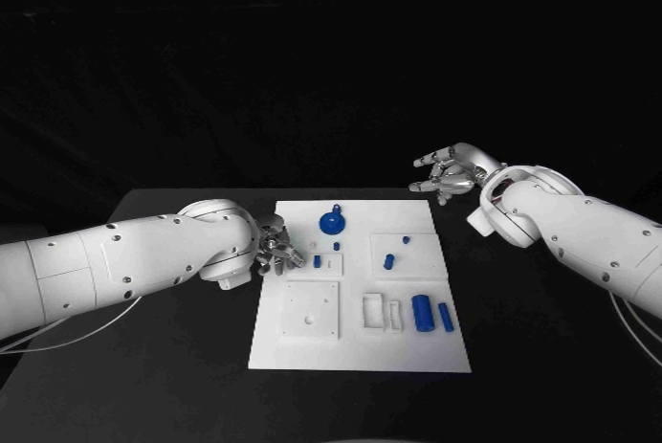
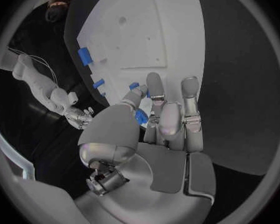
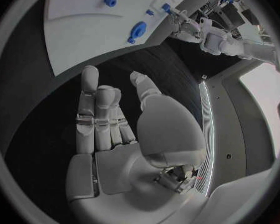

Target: Assemble the parts on the task board

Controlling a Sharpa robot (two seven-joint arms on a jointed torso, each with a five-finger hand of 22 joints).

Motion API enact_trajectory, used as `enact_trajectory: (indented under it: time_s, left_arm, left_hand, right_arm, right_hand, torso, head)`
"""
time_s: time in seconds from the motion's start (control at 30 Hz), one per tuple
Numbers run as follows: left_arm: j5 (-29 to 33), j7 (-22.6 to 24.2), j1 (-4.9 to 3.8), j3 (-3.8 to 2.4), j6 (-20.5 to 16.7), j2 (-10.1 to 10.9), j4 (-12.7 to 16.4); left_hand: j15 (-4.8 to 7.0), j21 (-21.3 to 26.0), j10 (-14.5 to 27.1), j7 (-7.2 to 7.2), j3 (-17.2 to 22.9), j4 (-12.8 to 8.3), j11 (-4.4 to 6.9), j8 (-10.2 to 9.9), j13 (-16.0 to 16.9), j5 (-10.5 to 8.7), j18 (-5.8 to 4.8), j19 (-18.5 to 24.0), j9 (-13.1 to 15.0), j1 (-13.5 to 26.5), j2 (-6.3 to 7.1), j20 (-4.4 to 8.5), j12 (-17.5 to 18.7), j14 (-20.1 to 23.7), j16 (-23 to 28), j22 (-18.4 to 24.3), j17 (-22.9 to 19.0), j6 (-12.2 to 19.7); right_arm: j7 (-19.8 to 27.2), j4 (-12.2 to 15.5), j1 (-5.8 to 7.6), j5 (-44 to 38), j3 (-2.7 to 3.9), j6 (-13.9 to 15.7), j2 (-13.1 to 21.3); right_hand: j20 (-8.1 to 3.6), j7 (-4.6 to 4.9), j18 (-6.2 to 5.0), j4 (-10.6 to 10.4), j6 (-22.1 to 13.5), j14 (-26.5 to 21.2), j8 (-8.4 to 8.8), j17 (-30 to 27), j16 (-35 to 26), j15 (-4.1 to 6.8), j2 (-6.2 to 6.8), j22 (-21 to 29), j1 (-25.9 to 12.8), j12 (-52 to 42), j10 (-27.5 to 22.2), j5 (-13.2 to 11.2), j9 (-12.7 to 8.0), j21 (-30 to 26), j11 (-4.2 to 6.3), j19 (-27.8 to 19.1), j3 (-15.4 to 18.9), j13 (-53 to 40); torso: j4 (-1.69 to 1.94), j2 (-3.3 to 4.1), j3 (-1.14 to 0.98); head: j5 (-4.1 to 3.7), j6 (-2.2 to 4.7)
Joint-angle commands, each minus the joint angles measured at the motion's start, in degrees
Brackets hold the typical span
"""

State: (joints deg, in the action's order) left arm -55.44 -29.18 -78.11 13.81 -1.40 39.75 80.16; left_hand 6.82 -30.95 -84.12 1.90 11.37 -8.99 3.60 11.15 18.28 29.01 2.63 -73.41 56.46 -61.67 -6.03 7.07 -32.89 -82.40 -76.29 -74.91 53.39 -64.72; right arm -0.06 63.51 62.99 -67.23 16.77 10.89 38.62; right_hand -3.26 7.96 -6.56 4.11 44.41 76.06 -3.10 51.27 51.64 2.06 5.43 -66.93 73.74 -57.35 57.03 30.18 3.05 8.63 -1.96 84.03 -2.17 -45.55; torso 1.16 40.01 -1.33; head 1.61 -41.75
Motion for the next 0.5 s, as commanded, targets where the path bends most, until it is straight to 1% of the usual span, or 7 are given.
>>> enact_trajectory:
  time_s: [0.03, 0.27, 0.43, 0.5]
  left_arm:
    - [-0.2, 0.4, 0.09, 0.05, 1.4, -0.2, 0.0]
    - [-0.1, 0.7, 0.07, 0.01, 1.3, -0.4, -0.4]
    - [0.6, 0.8, -0.04, -0.07, 1.6, -0.8, -1.5]
    - [1.1, 0.7, -0.19, -0.12, 2.0, -1.0, -1.9]
  left_hand:
    - [-0.11, -0.2, -2.5, -2.99, 3.7, -4.0, 0.51, 0.2, 0.0, 0.3, 0.48, -0.1, 0.0, -0.1, -0.06, -0.15, -0.2, -0.4, 0.2, -1.1, 0.1, -3.3]
    - [-0.1, -0.2, -2.5, -2.98, 3.8, -4.1, 0.51, 0.2, -0.1, 0.42, 0.49, -0.1, 0.1, 0.0, -0.1, -0.15, -0.2, -0.4, 0.2, -1.1, 0.0, -3.3]
    - [-0.1, -0.2, -2.5, -2.99, 3.8, -4.2, 0.51, 0.2, -0.1, 0.54, 0.5, -0.1, 0.2, 0.0, -0.16, -0.14, -0.2, -0.4, 0.3, -1.1, 0.1, -3.3]
    - [-0.09, -0.2, -2.5, -2.97, 3.8, -4.2, 0.5, 0.2, -0.1, 0.57, 0.5, -0.1, 0.2, 0.1, -0.22, -0.13, -0.2, -0.4, 0.3, -1.0, 0.0, -3.3]
  right_arm:
    - [0.2, 0.0, -0.02, -0.4, 0.02, -0.8, 0.0]
    - [0.2, 0.0, -0.03, -0.4, 0.02, -0.8, 0.0]
    - [0.1, -0.1, -0.03, -0.5, 0.02, -0.8, -0.1]
    - [0.1, -0.1, -0.03, -0.5, 0.02, -0.8, -0.1]
  right_hand:
    - [0.16, 0.14, -1.11, 0.3, 0.2, -0.4, 0.02, -0.1, -0.3, 0.01, -0.03, 0.1, -0.2, 0.1, -0.1, 0.3, 0.1, -0.3, -0.09, 1.6, 0.2, 0.0]
    - [0.16, 0.14, -1.11, 0.3, 0.2, -0.4, 0.02, -0.1, -0.3, 0.01, -0.03, 0.1, -0.2, 0.1, -0.1, 0.3, 0.1, -0.3, -0.09, 1.6, 0.2, 0.0]
    - [0.16, 0.14, -1.11, 0.3, 0.2, -0.4, 0.02, -0.1, -0.3, 0.01, -0.03, 0.1, -0.2, 0.1, -0.1, 0.3, 0.1, -0.3, -0.09, 1.6, 0.2, 0.0]
    - [0.16, 0.14, -1.11, 0.3, 0.2, -0.4, 0.02, -0.1, -0.3, 0.01, -0.03, 0.1, -0.2, 0.1, -0.1, 0.3, 0.1, -0.3, -0.09, 1.6, 0.2, 0.0]
  torso:
    - [0.0, 0.01, 0.0]
    - [0.0, -0.01, -0.02]
    - [-0.05, -0.01, -0.04]
    - [-0.07, 0.02, -0.01]
  head:
    - [0.01, -0.05]
    - [0.0, 0.05]
    - [-0.05, 0.07]
    - [-0.05, 0.07]
